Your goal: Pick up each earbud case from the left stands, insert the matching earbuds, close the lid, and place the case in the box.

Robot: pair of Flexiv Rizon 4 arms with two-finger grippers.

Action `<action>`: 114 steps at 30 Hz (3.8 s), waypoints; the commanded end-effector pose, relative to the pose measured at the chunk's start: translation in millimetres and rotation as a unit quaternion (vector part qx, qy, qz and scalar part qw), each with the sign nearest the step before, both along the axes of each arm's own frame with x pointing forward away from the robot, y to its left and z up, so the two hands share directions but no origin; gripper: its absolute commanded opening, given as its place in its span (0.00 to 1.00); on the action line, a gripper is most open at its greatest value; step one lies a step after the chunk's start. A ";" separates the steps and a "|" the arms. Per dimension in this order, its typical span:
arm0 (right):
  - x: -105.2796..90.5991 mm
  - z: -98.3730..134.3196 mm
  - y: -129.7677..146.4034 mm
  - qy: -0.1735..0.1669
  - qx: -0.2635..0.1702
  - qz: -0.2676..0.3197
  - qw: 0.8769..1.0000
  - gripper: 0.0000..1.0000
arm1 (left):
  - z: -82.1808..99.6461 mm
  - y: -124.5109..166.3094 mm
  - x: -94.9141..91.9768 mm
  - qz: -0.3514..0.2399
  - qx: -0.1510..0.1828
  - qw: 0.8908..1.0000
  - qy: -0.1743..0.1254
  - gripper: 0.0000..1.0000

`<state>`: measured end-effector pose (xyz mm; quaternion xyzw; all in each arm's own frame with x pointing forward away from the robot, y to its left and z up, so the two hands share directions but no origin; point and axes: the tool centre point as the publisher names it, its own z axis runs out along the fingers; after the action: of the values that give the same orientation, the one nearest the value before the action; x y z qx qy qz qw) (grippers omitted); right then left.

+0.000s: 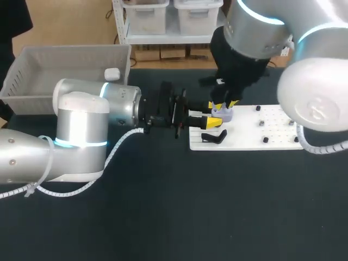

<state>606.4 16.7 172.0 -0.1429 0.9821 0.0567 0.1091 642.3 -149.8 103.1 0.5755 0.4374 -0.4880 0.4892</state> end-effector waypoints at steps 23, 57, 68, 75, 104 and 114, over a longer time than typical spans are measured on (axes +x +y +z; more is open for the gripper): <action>20.1 -17.4 1.0 0.044 -0.002 0.033 0.999 0.00 | 0.1 -0.1 -1.6 0.003 0.000 1.000 -0.001 0.00; 26.5 -29.7 1.6 0.051 -0.008 0.026 0.998 0.00 | 0.1 -0.1 -1.6 0.003 0.000 1.000 -0.001 0.00; 29.9 -33.8 2.0 0.057 -0.012 0.028 0.998 0.00 | 0.1 -0.1 -1.6 0.003 0.000 1.000 -0.001 0.00; 20.4 -19.8 -0.6 0.040 -0.004 0.038 0.998 1.00 | 0.1 -0.1 -1.6 0.003 0.000 1.000 -0.001 0.00; 103.6 -42.4 -62.5 0.032 0.020 -0.205 0.978 1.00 | 0.1 -0.1 -1.6 0.003 0.000 1.000 -0.001 0.00; 79.7 -56.8 -60.3 0.062 0.012 -0.191 0.980 1.00 | 0.1 -0.1 -1.6 0.003 0.000 1.000 -0.001 0.00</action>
<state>689.7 -44.8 114.7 0.0543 0.9952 0.0537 0.0607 642.4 -149.9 103.1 0.5755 0.4376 -0.4879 0.4892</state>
